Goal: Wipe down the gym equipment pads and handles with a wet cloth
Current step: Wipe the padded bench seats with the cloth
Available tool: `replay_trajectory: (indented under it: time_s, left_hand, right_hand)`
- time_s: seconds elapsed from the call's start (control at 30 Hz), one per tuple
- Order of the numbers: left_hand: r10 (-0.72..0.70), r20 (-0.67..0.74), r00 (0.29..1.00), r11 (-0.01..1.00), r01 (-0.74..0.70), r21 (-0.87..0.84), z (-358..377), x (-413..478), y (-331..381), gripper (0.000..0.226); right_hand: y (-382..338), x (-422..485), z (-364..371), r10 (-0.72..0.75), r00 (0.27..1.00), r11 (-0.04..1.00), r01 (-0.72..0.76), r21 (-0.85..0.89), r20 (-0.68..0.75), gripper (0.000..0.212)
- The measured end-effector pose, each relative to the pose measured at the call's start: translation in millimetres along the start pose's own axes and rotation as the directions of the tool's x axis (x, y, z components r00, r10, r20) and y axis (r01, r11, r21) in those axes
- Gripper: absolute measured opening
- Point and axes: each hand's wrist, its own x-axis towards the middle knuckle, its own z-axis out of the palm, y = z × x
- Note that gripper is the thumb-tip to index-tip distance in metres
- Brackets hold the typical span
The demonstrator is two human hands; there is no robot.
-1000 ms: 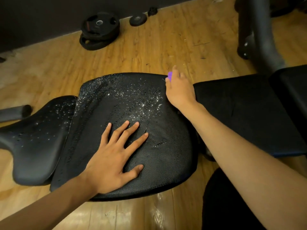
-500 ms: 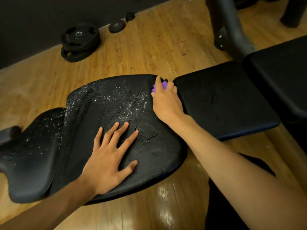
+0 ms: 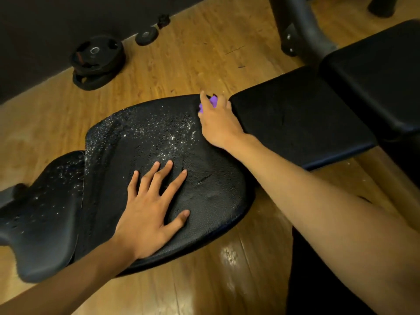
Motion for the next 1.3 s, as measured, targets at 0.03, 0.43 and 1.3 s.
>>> replay_trajectory:
  time_s: [0.03, 0.43, 1.3]
  left_hand:
    - [0.003, 0.001, 1.0, 1.0, -0.003, 0.002, 1, 0, 0, 0.078]
    - [0.002, 0.01, 1.0, 1.0, -0.002, 0.021, 0, 0, 1, 0.079]
    - [-0.004, 0.005, 1.0, 1.0, 0.004, 0.001, -1, 2, 4, 0.081]
  right_hand:
    - [0, -15, 1, 0.001, 1.0, 1.0, -0.002, -0.026, -0.007, 0.062]
    - [-12, -38, 7, -0.01, 1.0, 0.995, 0.013, -0.102, 0.021, 0.069]
    - [2, -154, 6, -0.007, 1.0, 0.999, 0.007, -0.052, -0.005, 0.061]
